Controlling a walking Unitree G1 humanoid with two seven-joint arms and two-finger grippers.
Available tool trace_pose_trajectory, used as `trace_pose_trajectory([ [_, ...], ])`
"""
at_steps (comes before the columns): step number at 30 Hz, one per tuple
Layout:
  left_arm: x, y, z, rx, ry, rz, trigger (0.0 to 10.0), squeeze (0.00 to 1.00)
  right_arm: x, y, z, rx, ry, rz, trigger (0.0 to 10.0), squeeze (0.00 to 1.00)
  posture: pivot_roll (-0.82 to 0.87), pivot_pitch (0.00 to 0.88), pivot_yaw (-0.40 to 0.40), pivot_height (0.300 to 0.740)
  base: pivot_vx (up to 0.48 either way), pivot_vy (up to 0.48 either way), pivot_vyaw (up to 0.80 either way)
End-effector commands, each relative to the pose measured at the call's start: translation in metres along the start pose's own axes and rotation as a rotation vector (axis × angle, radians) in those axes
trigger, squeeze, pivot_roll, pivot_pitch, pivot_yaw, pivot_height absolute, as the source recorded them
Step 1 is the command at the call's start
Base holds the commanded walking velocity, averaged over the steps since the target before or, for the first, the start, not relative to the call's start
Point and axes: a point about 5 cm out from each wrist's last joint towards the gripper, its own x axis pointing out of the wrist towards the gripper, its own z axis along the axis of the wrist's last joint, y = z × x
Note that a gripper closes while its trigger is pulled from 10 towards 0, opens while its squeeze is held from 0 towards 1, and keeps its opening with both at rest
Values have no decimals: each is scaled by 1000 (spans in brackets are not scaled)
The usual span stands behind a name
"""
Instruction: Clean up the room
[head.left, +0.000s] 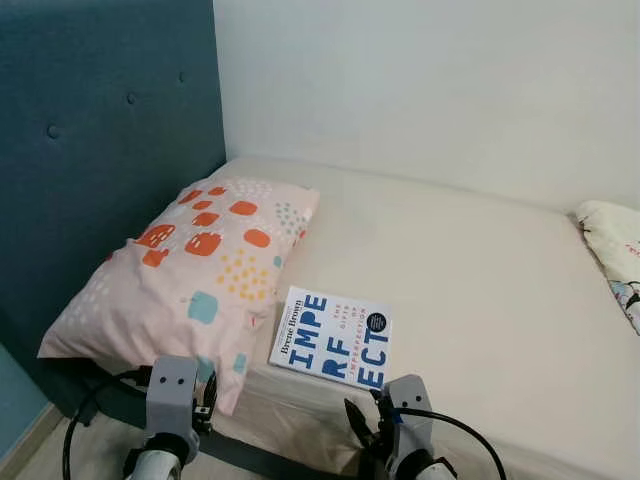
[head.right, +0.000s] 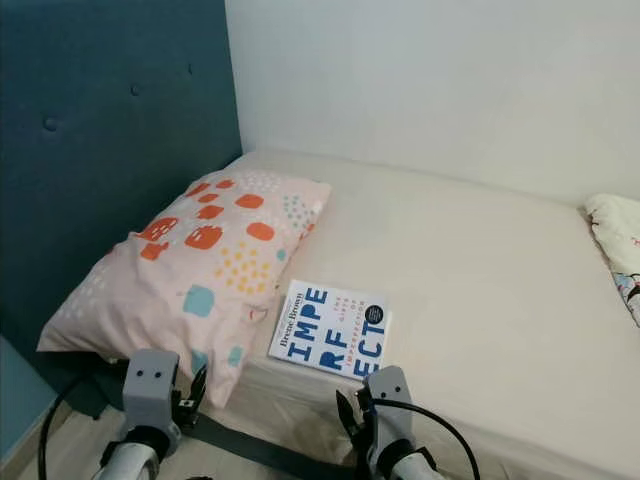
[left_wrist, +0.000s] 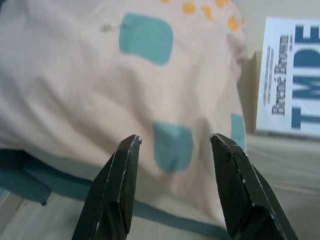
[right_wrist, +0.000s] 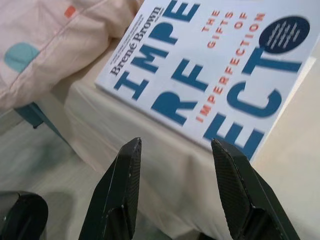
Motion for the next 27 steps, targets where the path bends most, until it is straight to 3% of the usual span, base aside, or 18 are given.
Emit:
trace_pose_trajectory([
  [1, -2, -2, -7, 5, 26, -6, 10000, 0, -3, -1, -5, 13, 19, -2, 10000, 0, 26, 117, -91, 601, 0, 0, 0],
  [9, -2, 0, -7, 4, 20, 5, 10000, 0, -3, 2, -12, 27, 60, 2, 10000, 0, 25, 112, -93, 601, 0, 0, 0],
  [27, -1, 1, -7, 7, 12, 9, 10000, 0, -1, 6, -8, 30, 39, 58, 10000, 0, 33, 113, -92, 621, 0, 0, 0],
])
